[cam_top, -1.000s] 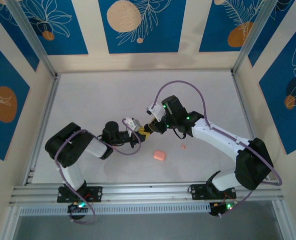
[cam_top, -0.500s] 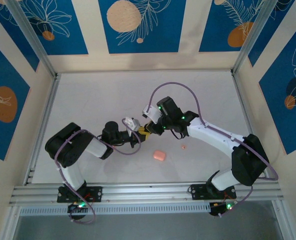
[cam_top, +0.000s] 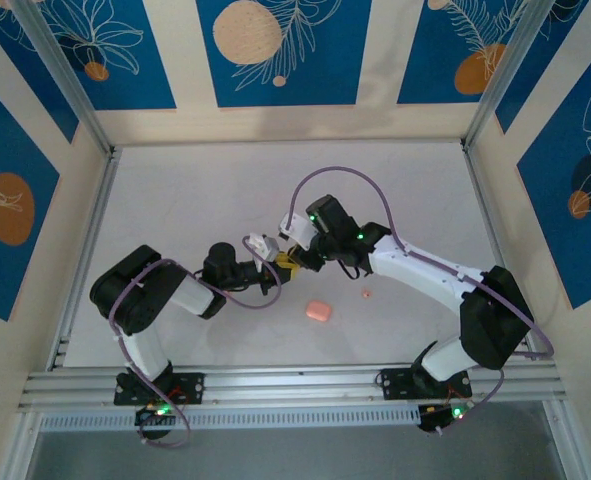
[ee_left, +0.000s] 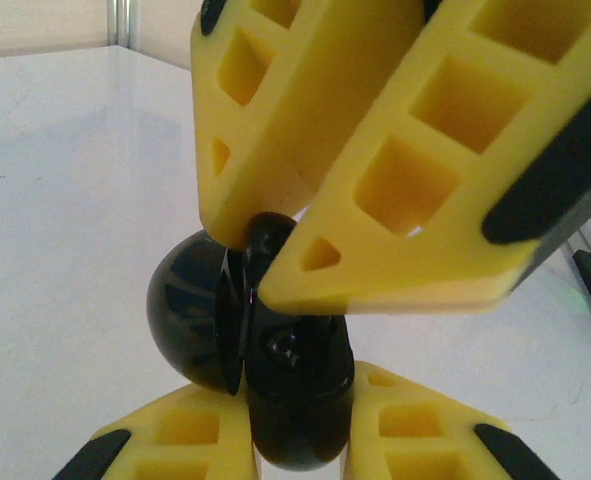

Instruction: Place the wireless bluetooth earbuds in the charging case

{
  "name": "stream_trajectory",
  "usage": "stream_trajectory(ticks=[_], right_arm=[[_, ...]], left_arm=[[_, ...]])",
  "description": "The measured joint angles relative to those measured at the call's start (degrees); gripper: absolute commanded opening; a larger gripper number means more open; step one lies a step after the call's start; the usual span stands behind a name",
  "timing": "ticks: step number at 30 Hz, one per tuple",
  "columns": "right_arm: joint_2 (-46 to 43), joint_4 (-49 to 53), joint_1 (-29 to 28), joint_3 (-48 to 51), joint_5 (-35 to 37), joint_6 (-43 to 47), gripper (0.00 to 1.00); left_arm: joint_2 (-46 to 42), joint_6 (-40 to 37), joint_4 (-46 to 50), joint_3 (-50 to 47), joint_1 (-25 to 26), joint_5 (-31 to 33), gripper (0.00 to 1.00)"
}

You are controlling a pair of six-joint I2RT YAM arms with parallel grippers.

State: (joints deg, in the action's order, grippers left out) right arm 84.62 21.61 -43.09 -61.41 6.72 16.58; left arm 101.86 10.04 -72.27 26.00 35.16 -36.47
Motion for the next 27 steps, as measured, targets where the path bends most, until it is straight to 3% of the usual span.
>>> stream_trajectory(ticks=[9, 21, 27], right_arm=[[-0.02, 1.42, -1.01, -0.13, 0.31, 1.73, 0.24], [-0.09, 3.26, 0.39, -1.62, -8.48, -1.27, 0.52], [-0.55, 3.67, 3.19, -1.99, -14.88, -4.50, 0.56]], left_arm=[[0.00, -0.04, -0.31, 0.00, 0.00, -0.59, 0.19], [-0.04, -0.13, -1.03, -0.02, 0.00, -0.81, 0.19], [-0.15, -0.98, -1.31, -0.26, 0.00, -0.81, 0.19]])
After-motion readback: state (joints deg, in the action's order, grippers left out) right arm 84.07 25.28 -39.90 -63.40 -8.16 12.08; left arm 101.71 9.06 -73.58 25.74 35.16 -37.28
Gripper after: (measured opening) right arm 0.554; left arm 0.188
